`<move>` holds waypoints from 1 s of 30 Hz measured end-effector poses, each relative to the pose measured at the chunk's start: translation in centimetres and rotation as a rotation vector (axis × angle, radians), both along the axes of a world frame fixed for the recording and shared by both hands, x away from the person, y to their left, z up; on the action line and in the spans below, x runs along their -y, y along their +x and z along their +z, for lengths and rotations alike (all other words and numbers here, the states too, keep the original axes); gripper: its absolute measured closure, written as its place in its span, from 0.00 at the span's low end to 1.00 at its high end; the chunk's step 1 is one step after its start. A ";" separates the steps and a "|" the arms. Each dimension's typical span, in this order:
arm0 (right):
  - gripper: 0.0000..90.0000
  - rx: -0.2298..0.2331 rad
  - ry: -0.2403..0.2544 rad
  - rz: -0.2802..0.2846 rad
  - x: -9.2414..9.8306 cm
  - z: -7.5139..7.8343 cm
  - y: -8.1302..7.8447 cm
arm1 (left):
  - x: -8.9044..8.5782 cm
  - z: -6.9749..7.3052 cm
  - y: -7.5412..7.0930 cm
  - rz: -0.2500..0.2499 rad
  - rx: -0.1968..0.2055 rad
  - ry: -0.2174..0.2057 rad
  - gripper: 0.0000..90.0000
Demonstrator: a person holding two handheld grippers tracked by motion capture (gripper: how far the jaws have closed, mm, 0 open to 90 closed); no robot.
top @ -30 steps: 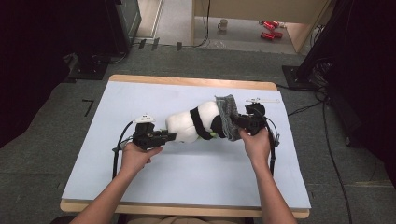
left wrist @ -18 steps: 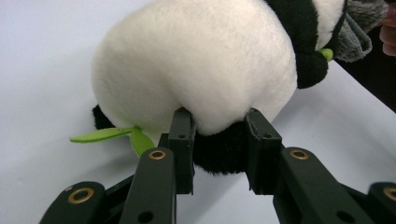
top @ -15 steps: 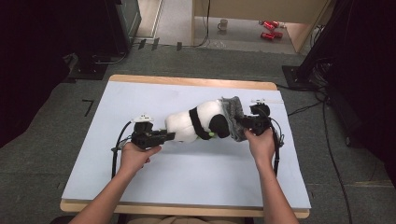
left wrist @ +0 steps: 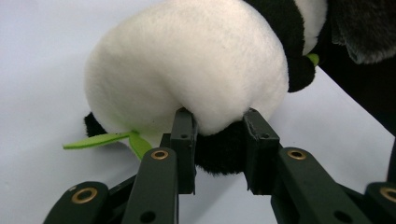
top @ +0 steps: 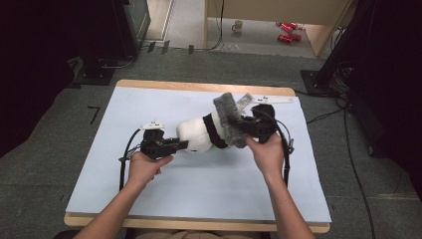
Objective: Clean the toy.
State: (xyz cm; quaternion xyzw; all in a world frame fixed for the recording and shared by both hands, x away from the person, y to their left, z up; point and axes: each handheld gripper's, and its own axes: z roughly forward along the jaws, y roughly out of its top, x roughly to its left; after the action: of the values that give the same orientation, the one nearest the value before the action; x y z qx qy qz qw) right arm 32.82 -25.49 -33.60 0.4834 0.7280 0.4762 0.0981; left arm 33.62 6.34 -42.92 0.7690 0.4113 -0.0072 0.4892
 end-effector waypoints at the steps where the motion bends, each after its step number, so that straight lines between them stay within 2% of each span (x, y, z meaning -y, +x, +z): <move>1: 0.87 0.001 0.001 0.026 -0.8 0.1 -0.2 | 0.1 0.2 -0.1 -0.002 -0.004 -0.004 0.78; 3: 0.87 -0.002 0.002 0.091 -2.9 0.1 -0.7 | 0.1 0.3 -0.3 -0.007 -0.012 -0.008 0.78; 7: 0.87 -0.013 -0.005 0.167 -5.6 -0.6 -1.2 | 0.3 0.4 -0.4 -0.007 -0.027 -0.022 0.78; 10: 0.87 -0.043 -0.019 0.210 -7.6 -2.0 -1.3 | 0.4 0.5 -0.6 -0.011 -0.036 -0.029 0.78; 13: 0.87 -0.062 -0.043 0.226 -8.4 -3.3 -1.1 | 0.6 0.6 -0.7 -0.011 -0.041 -0.030 0.78; 18: 0.87 -0.059 -0.069 0.189 -7.5 -4.5 -0.4 | 0.3 0.0 -0.4 -0.001 -0.077 -0.030 0.78; 22: 0.87 -0.067 -0.128 0.123 -5.7 -5.0 0.3 | -0.2 -0.3 -0.1 0.005 -0.085 -0.030 0.78; 24: 0.87 -0.083 -0.097 0.117 -4.6 -5.1 0.7 | -0.3 -0.3 -0.1 0.003 -0.079 -0.026 0.78; 30: 0.87 -0.082 -0.075 0.072 -2.0 -4.4 1.2 | -0.7 -0.5 0.2 0.005 -0.075 -0.033 0.78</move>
State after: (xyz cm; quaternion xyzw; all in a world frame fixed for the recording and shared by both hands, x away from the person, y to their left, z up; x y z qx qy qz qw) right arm 34.04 -23.52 -38.04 0.4717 0.7657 0.4317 0.0691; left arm 33.79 7.00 -43.39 0.7592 0.4311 -0.0417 0.4859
